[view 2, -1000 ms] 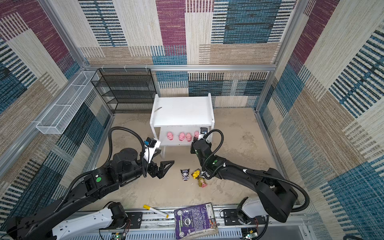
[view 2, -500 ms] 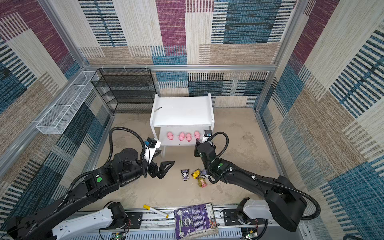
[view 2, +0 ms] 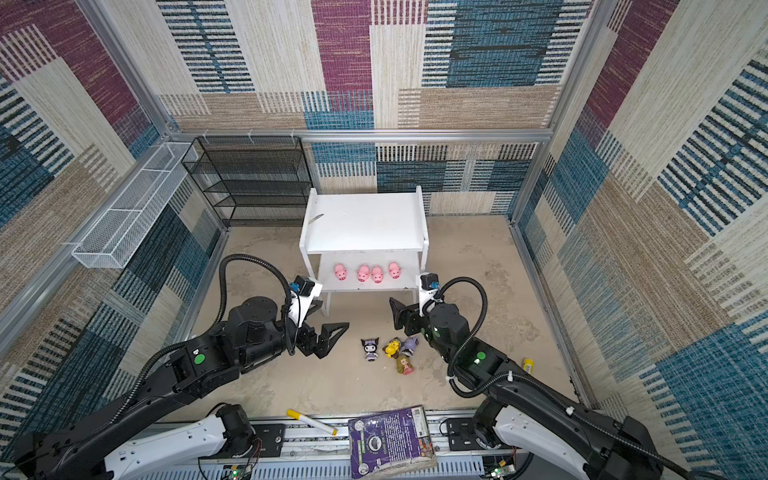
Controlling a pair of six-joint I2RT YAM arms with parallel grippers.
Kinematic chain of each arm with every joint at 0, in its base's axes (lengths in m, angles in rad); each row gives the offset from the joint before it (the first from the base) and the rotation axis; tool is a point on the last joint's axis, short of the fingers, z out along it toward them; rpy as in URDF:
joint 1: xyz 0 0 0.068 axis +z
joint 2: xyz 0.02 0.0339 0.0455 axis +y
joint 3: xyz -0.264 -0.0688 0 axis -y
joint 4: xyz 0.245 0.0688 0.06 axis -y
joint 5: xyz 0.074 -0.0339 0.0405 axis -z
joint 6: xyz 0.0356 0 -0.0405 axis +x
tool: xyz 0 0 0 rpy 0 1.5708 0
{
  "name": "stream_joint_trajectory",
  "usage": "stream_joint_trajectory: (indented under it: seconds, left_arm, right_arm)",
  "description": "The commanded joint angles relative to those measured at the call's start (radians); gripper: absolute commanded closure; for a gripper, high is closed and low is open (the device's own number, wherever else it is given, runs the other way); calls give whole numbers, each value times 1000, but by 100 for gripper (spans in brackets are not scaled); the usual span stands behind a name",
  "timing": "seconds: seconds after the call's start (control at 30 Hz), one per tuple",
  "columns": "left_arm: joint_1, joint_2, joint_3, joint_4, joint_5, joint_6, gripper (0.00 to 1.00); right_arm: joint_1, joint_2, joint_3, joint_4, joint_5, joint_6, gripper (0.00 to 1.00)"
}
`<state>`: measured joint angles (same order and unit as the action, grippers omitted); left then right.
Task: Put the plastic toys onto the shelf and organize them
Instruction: 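Open the right gripper and withdraw it from the shelf, then move the left gripper over the Kuromi figurine while the right gripper hovers near the figurines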
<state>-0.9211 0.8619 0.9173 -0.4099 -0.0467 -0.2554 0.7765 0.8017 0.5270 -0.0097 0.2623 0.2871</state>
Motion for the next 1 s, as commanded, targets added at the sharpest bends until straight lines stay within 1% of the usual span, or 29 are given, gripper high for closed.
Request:
stream_joint_trajectory:
  seconds: [0.0,0.1,0.2,0.43,0.63,0.73,0.83,0.97]
  left_arm:
    - [0,4,-13,-7,-22,4,1]
    - [0,6,-43,-18,-25,-19,1]
    - [-4,15,-81,-26,-25,-49,1]
    - [-32,60,-196,-24,-35,-136,1]
    - [-68,133,-271,16,-12,-193,1]
    - [-84,180,-275,53,-3,-207,1]
    - [-94,248,-259,90,6,-214,1]
    - [-96,354,-230,131,29,-249,1]
  right_arm:
    - [0,-71,-28,-124,-56,-13,0]
    - [0,-123,-66,-158,-84,8,0]
    - [0,-147,-104,-149,-114,35,0]
    - [1,-80,-136,-124,-170,70,0]
    - [3,-64,-177,-107,-164,123,0]
    - [4,-77,-202,-105,-154,162,0]
    - [4,-83,-203,-148,-125,209,0]
    - [7,-104,-207,-169,-135,253,2]
